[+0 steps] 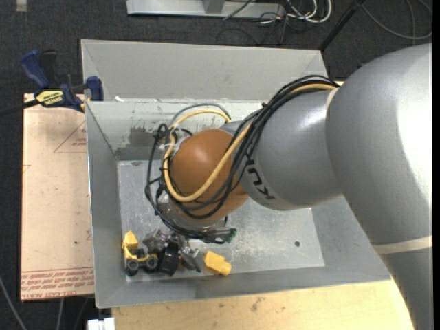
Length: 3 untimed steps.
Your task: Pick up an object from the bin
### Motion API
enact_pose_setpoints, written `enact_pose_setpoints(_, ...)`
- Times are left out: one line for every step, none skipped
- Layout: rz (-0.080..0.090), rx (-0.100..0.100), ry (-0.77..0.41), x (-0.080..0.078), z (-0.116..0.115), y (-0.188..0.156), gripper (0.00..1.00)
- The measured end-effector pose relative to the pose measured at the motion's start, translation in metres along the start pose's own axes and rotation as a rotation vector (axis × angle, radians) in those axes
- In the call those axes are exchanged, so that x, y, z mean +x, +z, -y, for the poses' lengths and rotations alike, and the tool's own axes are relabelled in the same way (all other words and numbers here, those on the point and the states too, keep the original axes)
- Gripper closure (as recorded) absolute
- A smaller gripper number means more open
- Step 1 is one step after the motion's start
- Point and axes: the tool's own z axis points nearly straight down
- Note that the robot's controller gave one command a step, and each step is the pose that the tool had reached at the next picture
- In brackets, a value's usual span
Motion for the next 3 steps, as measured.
enact_pose_setpoints(0.009, 0.005, -0.011, -0.015, 0.003, -0.05, 1.0)
enact_pose_setpoints(0.023, 0.014, -0.036, -0.009, 0.0, -0.062, 1.0)
enact_pose_setpoints(0.003, 0.0, -0.046, 0.002, -0.011, -0.081, 1.0)
